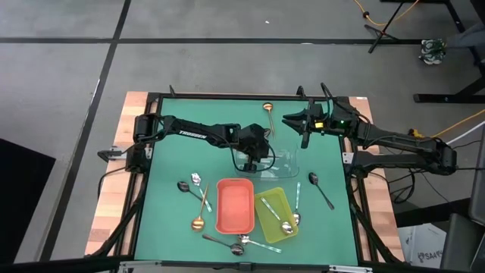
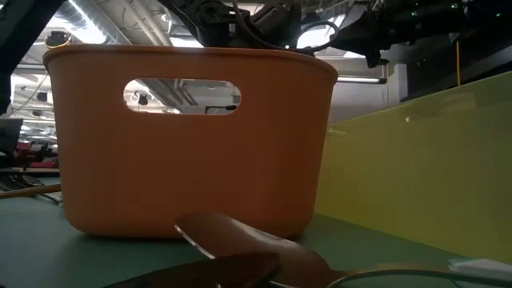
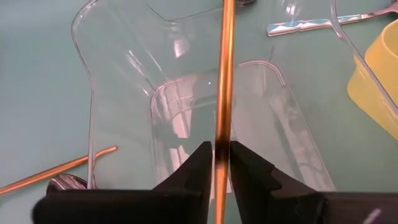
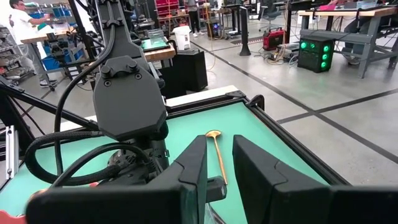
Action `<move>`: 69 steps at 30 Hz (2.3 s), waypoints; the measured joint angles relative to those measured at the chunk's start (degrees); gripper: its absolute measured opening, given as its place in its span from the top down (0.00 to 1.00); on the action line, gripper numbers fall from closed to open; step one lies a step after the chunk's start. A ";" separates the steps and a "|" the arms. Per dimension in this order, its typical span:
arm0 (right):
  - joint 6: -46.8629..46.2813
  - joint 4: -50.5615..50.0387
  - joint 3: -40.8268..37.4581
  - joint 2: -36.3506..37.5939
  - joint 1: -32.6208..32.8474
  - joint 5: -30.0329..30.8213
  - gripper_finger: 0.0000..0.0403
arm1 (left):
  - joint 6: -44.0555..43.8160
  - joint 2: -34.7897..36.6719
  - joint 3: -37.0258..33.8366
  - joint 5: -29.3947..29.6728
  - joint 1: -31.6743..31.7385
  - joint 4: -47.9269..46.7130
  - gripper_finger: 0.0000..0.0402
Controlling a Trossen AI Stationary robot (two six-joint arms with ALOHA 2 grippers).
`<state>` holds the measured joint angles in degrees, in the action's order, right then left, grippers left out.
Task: Sort silverware by color (type)
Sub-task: Put the gold spoon into the transparent bin
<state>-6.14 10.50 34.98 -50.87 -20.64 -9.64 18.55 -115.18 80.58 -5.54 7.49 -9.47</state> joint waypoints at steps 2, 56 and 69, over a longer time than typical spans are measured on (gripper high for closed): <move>0.01 0.00 0.00 0.00 0.00 0.01 0.83 | 0.00 0.00 0.00 0.00 0.00 0.00 0.82; 0.45 -0.44 0.00 0.00 0.00 0.17 0.83 | -1.86 26.40 0.13 3.48 8.92 -13.64 0.69; 0.42 -1.62 0.00 0.00 0.00 0.18 0.83 | 1.85 25.91 0.11 3.47 22.53 -27.18 0.69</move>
<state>-5.72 8.88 34.98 -50.87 -20.64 -9.45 20.40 -89.26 80.68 -2.07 30.01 -36.65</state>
